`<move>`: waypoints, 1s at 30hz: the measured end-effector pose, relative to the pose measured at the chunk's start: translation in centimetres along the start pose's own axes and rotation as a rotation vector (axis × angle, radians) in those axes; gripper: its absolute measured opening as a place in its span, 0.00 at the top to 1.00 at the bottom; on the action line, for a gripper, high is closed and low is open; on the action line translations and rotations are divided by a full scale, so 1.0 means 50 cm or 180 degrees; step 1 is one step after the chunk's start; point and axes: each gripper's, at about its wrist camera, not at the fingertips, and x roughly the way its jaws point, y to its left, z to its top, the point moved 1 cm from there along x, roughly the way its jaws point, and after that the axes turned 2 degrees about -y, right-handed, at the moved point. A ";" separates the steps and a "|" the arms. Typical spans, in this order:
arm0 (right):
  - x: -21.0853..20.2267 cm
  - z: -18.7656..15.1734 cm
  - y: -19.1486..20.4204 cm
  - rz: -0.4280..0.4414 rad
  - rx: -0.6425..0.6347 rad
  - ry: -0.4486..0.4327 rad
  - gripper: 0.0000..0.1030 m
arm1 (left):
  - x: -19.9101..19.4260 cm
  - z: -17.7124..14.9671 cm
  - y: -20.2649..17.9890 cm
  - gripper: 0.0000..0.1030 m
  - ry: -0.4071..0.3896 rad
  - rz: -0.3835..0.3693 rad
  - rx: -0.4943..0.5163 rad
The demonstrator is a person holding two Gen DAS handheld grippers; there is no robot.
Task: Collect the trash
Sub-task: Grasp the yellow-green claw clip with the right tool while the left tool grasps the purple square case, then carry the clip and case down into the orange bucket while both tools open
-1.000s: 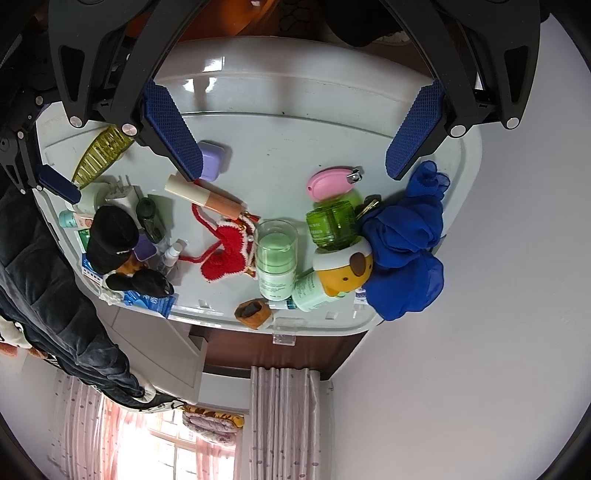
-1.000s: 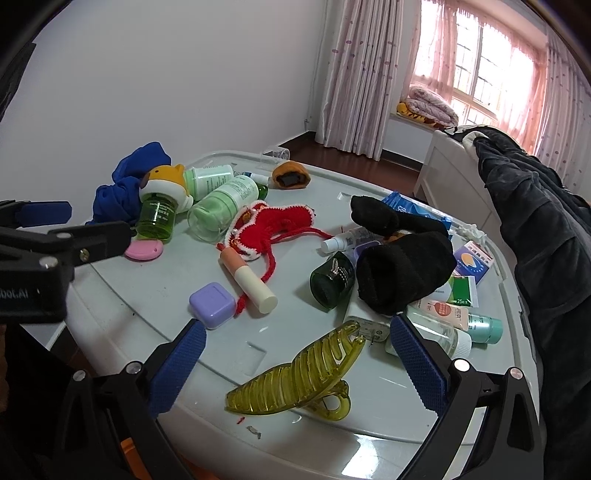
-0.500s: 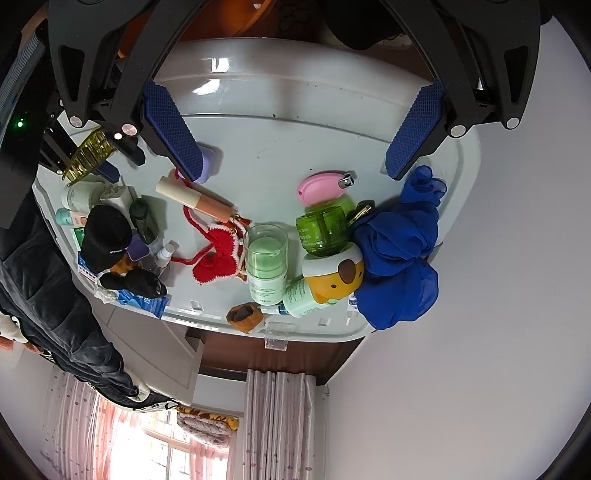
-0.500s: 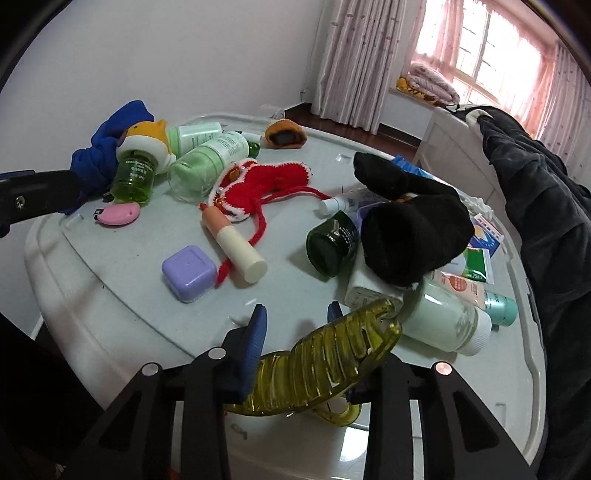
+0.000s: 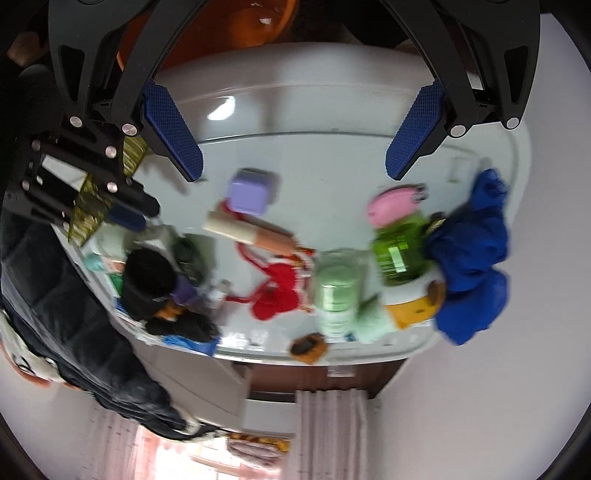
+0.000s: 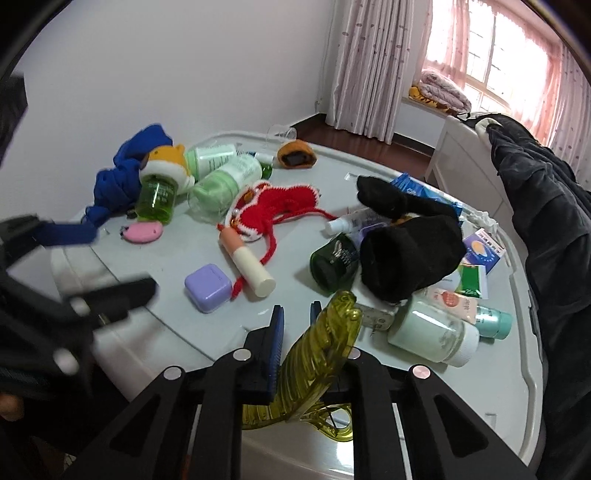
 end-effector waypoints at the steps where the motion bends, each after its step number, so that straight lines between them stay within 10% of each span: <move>1: -0.005 0.003 -0.008 -0.0010 0.0027 -0.0014 0.86 | 0.003 0.002 -0.011 0.06 0.0011 -0.0068 0.0063; 8: -0.070 0.025 -0.108 -0.0151 0.0383 -0.0230 0.86 | 0.051 -0.007 -0.066 0.12 0.0094 -0.0328 0.0432; 10: -0.081 0.027 -0.121 -0.0152 0.0424 -0.0255 0.86 | 0.089 -0.010 -0.074 0.35 0.0265 -0.0424 0.0459; 18: -0.106 0.030 -0.137 -0.0084 0.0481 -0.0337 0.86 | 0.140 0.008 -0.075 0.69 0.0144 -0.0119 0.0512; 30: -0.121 0.028 -0.123 0.0004 0.0408 -0.0367 0.86 | 0.052 -0.002 -0.073 0.69 0.0041 -0.0209 0.0480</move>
